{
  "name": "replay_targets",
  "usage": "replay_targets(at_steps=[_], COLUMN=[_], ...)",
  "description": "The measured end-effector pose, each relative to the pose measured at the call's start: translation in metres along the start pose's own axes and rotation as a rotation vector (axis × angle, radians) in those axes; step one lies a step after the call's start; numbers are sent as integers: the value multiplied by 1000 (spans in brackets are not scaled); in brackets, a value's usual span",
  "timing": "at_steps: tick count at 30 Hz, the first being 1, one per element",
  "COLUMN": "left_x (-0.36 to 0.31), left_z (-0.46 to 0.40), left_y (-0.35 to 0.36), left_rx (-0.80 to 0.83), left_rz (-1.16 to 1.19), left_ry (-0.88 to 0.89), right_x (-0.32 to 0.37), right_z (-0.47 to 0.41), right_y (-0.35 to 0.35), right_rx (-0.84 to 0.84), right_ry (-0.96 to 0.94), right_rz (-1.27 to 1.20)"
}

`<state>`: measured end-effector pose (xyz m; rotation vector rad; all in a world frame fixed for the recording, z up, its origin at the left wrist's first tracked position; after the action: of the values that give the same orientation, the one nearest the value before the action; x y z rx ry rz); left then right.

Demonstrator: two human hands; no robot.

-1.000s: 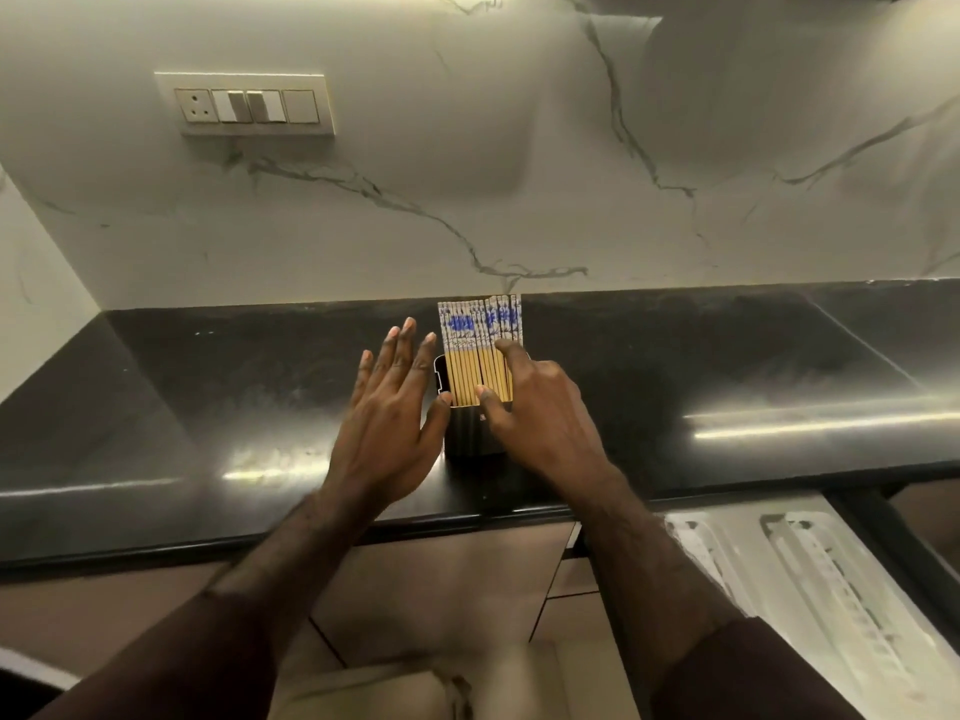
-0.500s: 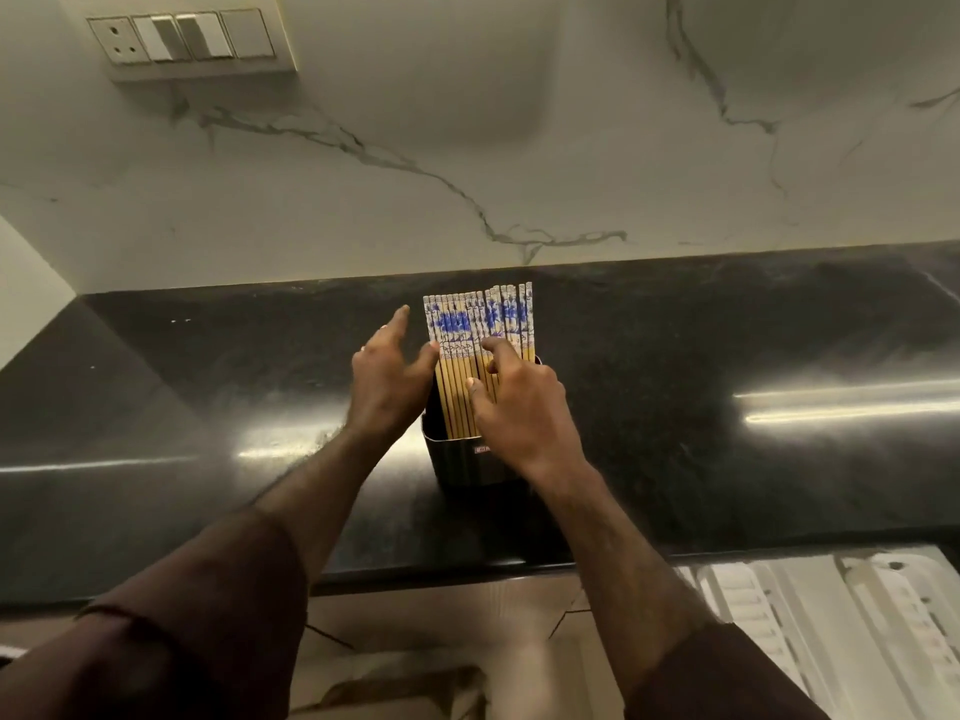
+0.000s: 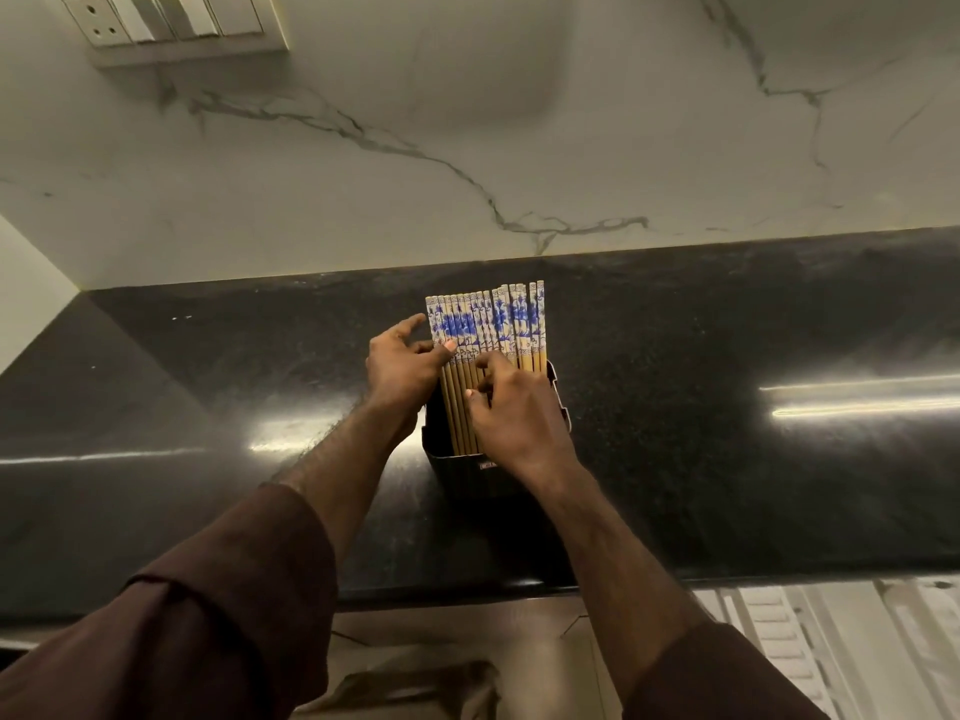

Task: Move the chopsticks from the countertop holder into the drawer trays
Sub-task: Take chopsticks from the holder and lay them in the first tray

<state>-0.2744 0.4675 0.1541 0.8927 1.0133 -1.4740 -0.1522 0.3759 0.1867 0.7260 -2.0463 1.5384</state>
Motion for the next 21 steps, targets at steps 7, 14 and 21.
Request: replay_targets(at_steps=[7, 14, 21], left_x=[-7, -16, -35], left_z=[8, 16, 28], left_y=[-13, -17, -19], left_rx=[-77, -28, 89], left_rz=[-5, 9, 119], left_ry=[101, 142, 127], right_x=[-3, -7, -11], right_z=[-10, -18, -20], right_y=[14, 33, 42], right_rx=[58, 156, 273], right_ry=[57, 121, 169], right_rz=[-72, -120, -310])
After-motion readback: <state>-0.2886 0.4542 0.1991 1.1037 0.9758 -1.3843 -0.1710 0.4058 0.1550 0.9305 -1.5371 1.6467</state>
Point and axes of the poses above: each hand's wrist, its own z-axis away from the middle knuckle, its own y-axis out of the palm, x = y × z, the point moved 8 cm from there along -z, towards the middle knuckle, and after that the axes turned 10 degrees about -y, right-handed, at the moved point
